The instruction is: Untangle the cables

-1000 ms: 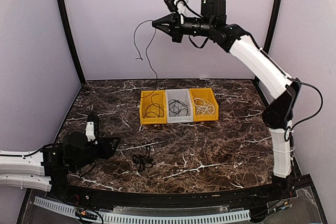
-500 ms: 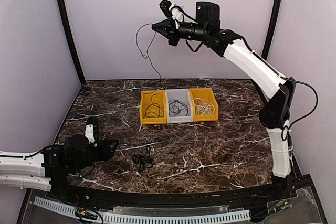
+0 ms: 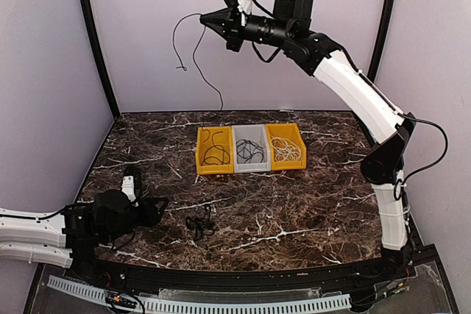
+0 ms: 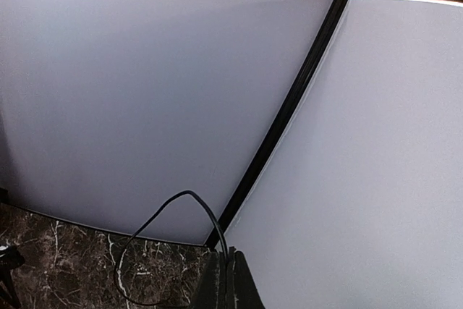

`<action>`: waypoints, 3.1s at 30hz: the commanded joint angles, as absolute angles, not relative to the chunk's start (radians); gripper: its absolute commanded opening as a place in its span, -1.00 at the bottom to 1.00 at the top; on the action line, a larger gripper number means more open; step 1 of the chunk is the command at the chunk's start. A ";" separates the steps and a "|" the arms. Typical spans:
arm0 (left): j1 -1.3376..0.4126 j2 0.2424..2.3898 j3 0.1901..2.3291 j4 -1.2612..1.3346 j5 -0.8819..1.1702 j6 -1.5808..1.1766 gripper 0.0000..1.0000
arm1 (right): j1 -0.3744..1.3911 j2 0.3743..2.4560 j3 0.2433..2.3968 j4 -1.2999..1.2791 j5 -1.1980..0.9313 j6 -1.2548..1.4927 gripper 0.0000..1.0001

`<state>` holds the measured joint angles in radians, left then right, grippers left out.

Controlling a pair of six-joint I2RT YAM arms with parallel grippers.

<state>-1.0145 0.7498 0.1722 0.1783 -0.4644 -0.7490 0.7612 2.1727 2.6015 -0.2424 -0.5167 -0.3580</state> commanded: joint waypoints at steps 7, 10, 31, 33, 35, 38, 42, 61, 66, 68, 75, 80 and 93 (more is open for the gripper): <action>-1.019 0.745 0.175 0.202 -0.469 -0.756 -0.16 | 0.762 2.165 2.566 -0.200 -0.424 -0.412 -1.00; -1.018 0.739 0.177 0.189 -0.469 -0.754 -0.16 | 0.754 2.167 2.523 -0.187 -0.411 -0.415 -1.00; -1.019 0.663 0.119 0.187 -0.490 -0.769 -0.16 | 0.781 2.176 2.636 -0.239 -0.434 -0.378 -1.00; -1.019 0.683 0.124 0.200 -0.485 -0.766 -0.16 | 0.780 2.175 2.632 -0.240 -0.425 -0.387 -1.00; -1.018 0.702 0.130 0.207 -0.478 -0.763 -0.16 | 0.780 2.175 2.635 -0.242 -0.428 -0.386 -1.00; -1.019 0.716 0.136 0.209 -0.474 -0.763 -0.16 | 0.780 2.175 2.626 -0.230 -0.426 -0.393 -1.00; -1.018 0.708 0.137 0.206 -0.475 -0.759 -0.16 | 0.780 2.184 2.575 -0.208 -0.384 -0.433 -1.00; -1.018 0.582 0.116 0.101 -0.505 -0.776 -0.16 | 0.742 2.184 2.124 -0.111 -0.351 -0.477 -1.00; -1.019 0.582 0.100 0.124 -0.506 -0.777 -0.16 | 0.723 2.156 2.017 -0.093 -0.370 -0.456 -1.00; -1.019 0.588 0.096 0.131 -0.506 -0.776 -0.16 | 0.721 2.153 2.002 -0.091 -0.372 -0.453 -1.00; -1.019 0.594 0.094 0.137 -0.504 -0.781 -0.16 | 0.720 2.165 2.020 -0.107 -0.372 -0.449 -1.00; -1.018 0.567 0.100 0.114 -0.510 -0.780 -0.16 | 0.721 2.221 2.043 -0.189 -0.348 -0.491 -1.00; -1.018 0.480 0.092 0.061 -0.536 -0.778 -0.16 | 0.722 2.369 2.151 -0.420 -0.264 -0.534 -1.00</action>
<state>-1.0145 0.4976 0.1089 0.0811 -0.5167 -0.7738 0.7181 2.3390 2.0953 -0.3397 -0.2874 -0.5148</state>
